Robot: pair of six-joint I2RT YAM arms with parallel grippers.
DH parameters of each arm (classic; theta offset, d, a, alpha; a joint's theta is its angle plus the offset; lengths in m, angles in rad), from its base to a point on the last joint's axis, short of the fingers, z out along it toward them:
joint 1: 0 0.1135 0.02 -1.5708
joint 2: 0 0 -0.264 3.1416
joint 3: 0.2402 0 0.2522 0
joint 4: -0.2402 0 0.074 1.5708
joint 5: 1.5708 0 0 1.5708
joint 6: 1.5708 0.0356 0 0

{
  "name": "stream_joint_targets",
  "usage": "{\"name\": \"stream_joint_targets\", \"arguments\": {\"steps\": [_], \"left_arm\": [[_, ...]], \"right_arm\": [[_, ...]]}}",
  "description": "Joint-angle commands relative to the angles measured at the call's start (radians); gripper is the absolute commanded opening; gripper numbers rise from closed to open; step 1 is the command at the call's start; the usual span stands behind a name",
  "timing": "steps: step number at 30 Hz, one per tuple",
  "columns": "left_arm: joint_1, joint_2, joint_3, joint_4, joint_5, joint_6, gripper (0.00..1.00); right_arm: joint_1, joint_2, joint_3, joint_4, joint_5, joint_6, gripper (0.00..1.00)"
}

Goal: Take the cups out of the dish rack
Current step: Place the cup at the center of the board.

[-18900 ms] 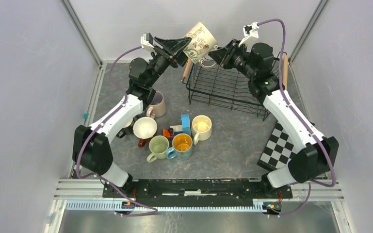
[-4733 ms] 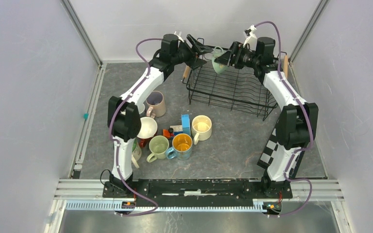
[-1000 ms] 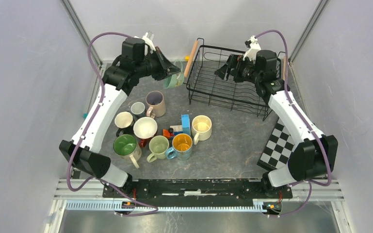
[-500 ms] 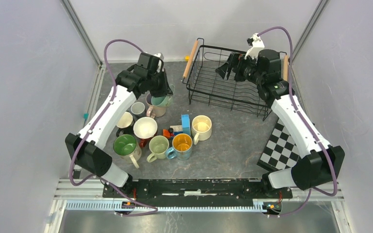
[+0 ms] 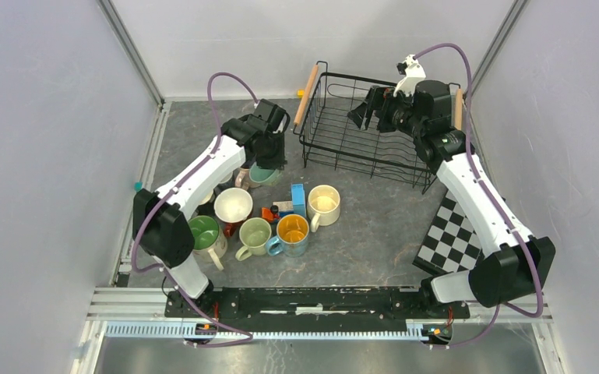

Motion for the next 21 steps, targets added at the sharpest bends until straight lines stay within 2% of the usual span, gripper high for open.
{"name": "stream_joint_targets", "arguments": {"steps": [1,10,21], "left_arm": [[-0.005,-0.012,0.001,0.052,-0.056,0.064,0.02],[-0.013,-0.081,-0.003,-0.021,-0.124,0.072,0.02],[-0.01,-0.294,-0.213,-0.077,-0.234,0.011,0.02]], "right_arm": [[0.01,-0.037,0.039,0.018,0.014,-0.016,0.98],[0.022,-0.033,0.051,0.011,0.012,-0.027,0.98],[0.034,-0.029,0.029,0.042,0.001,-0.023,0.98]]}}
